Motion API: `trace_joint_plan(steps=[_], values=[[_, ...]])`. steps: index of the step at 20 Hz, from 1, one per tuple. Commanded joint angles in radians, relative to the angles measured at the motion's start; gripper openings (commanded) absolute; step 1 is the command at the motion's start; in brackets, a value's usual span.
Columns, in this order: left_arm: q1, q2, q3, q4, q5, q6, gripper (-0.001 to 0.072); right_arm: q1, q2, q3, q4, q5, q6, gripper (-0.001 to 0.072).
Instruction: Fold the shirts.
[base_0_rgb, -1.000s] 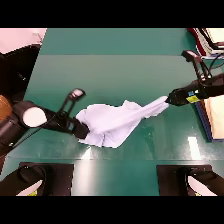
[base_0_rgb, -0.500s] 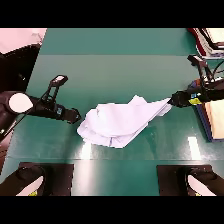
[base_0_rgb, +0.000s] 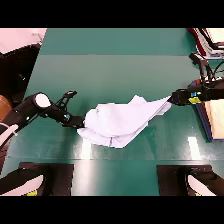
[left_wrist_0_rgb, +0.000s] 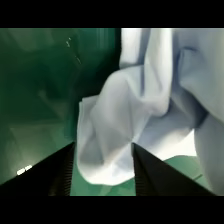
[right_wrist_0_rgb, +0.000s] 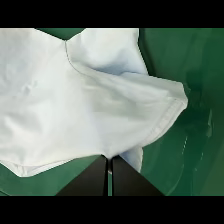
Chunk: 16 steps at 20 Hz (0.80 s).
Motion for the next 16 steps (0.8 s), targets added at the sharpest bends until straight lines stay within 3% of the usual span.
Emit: trace_joint_plan(steps=[1,2,3,4,8,16], values=[[0.003,-0.051,-0.006,-0.050,0.024,0.043,0.0405,0.000,0.001,0.000,0.000,-0.005,0.000,0.0021],[0.004,-0.051,-0.006,-0.051,0.028,0.042,0.0312,0.000,0.001,0.000,0.000,-0.006,0.000,0.0021],[0.004,-0.051,-0.006,-0.051,0.032,0.043,0.0060,0.000,0.001,0.000,0.001,-0.013,0.000,0.0021],[0.004,-0.050,-0.005,-0.051,0.037,0.048,0.0024,0.000,0.001,0.000,0.000,-0.026,0.000,0.0021],[0.027,0.040,0.148,0.090,-0.034,-0.026,0.0023,-0.035,0.001,0.076,-0.010,-0.033,-0.002,0.0021],[0.093,0.425,0.855,0.346,-0.083,-0.108,0.0023,-0.191,0.001,0.708,-0.007,0.126,-0.055,0.0021]])
